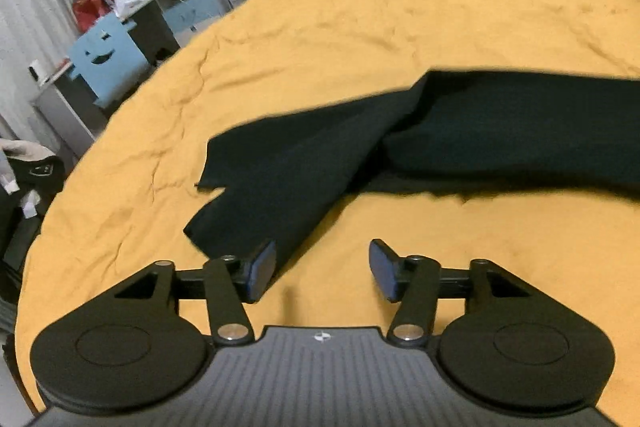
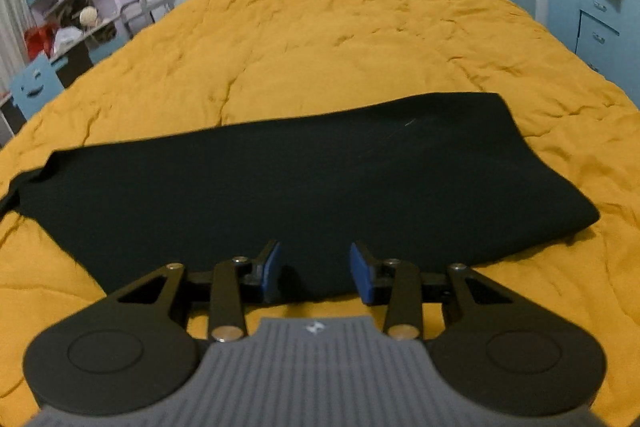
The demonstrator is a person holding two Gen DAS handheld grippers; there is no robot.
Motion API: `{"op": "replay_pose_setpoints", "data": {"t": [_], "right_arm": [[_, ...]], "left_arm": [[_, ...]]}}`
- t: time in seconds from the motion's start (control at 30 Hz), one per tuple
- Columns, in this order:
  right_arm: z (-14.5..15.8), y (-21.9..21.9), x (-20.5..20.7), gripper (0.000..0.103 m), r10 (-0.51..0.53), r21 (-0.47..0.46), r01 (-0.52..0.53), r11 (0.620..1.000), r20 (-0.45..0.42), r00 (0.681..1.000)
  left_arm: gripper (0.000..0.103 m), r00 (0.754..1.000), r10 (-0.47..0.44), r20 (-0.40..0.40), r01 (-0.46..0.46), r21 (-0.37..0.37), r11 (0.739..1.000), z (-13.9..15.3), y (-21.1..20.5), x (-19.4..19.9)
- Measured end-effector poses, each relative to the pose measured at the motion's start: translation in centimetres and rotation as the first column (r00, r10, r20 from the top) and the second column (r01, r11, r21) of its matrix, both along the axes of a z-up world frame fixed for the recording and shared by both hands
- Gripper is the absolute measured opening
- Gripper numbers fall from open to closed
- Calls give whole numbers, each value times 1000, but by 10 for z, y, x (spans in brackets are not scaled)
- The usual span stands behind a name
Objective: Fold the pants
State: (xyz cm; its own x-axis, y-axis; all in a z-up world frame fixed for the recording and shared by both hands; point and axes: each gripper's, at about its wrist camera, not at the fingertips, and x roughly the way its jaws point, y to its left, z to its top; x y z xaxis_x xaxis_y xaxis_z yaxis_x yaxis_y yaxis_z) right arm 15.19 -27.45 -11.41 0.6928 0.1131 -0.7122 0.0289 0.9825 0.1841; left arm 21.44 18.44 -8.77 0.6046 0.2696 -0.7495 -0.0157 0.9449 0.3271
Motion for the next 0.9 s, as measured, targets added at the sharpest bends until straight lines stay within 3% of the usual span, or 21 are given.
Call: {"op": "replay_pose_setpoints", "data": {"t": [0.17, 0.2, 0.23, 0.27, 0.3, 0.33, 0.53, 0.7, 0.77, 0.83, 0.9], "right_arm": [[2, 18, 5, 35, 15, -54, -15, 998, -4, 1000], [2, 22, 6, 35, 22, -64, -22, 998, -7, 1000], [0, 26, 8, 35, 27, -72, -28, 997, -12, 1000], [0, 29, 9, 35, 32, -81, -33, 996, -18, 999], [0, 32, 10, 35, 37, -91, -38, 995, -22, 999], [0, 34, 10, 35, 41, -97, -43, 994, -25, 999], [4, 45, 9, 35, 62, -145, -66, 987, -34, 998], [8, 53, 9, 35, 76, -175, -81, 981, -36, 996], [10, 56, 8, 35, 76, -181, -82, 980, -39, 996], [11, 60, 7, 35, 78, -189, -85, 978, -43, 996], [11, 64, 5, 35, 87, -194, -95, 976, -51, 995]], "left_arm": [[65, 1000, 27, -11, -25, 97, 995, -23, 25, 11], [52, 1000, 28, -12, -27, 93, 995, -24, 27, 14], [29, 1000, 24, 0, -24, 92, 995, -22, 30, 13], [17, 1000, 23, 9, -24, 89, 996, -20, 35, 16], [6, 999, 27, 17, -28, 80, 996, -17, 40, 19], [4, 999, 23, 35, -26, 64, 998, -10, 42, 17], [3, 989, 43, 143, -44, 2, 999, 33, 73, 52], [4, 987, 77, 140, -73, -30, 997, 42, 99, 105], [7, 987, 101, 123, -97, -40, 994, 35, 105, 124], [22, 983, 137, 124, -131, -54, 990, 29, 110, 139], [25, 975, 166, 145, -160, -55, 986, 25, 113, 143]]}}
